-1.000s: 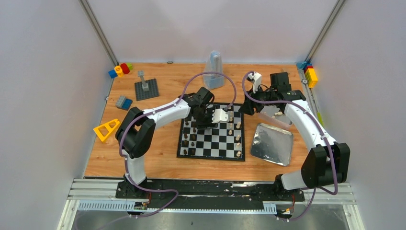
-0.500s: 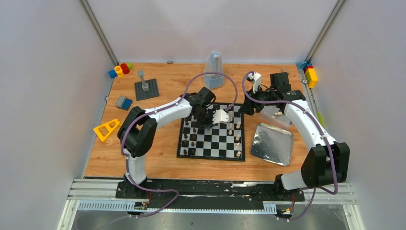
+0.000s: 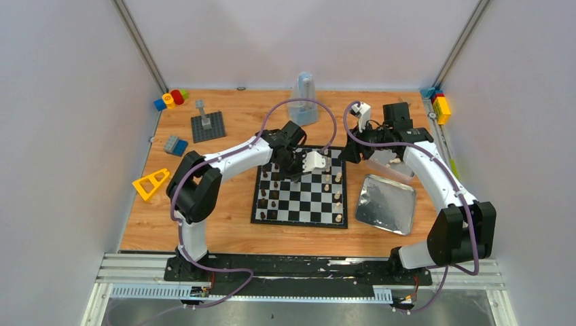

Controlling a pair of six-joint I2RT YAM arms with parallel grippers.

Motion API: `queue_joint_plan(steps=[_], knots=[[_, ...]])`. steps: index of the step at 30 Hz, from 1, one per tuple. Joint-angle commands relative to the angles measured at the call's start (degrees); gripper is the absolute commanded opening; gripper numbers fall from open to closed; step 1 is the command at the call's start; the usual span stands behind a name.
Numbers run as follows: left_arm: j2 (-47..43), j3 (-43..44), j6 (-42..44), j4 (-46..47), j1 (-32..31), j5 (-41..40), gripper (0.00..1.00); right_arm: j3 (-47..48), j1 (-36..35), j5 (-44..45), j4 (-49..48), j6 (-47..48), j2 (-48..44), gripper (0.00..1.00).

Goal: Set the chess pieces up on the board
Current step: Pick up the chess piece from the chessboard, then place the chess piece on the chessboard.

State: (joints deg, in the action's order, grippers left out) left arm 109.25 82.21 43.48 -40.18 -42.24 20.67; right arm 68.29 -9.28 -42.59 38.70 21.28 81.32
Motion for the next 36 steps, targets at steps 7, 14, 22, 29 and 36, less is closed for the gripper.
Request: queue_joint_plan(steps=[7,14,22,29,36], knots=[[-9.6,2.2,-11.7,0.3,5.3,-4.0,0.00,0.0,0.3,-1.6,-1.8,1.0,-0.3,0.45],[-11.5,1.9,-17.9,-0.3,12.6,-8.2,0.00,-0.1,0.2,-1.8,-1.8,0.9,-0.2,0.45],[-7.7,1.4,-20.6,1.4,17.0,-10.1,0.00,-0.1,0.3,-1.8,-1.8,0.8,0.0,0.45],[-2.3,2.0,-21.8,3.9,17.7,-9.9,0.01,-0.1,0.3,-1.8,-1.7,0.7,0.3,0.45],[1.2,2.9,-22.5,5.4,17.7,-9.0,0.02,-0.2,0.3,-2.0,-1.6,0.8,0.6,0.45]])
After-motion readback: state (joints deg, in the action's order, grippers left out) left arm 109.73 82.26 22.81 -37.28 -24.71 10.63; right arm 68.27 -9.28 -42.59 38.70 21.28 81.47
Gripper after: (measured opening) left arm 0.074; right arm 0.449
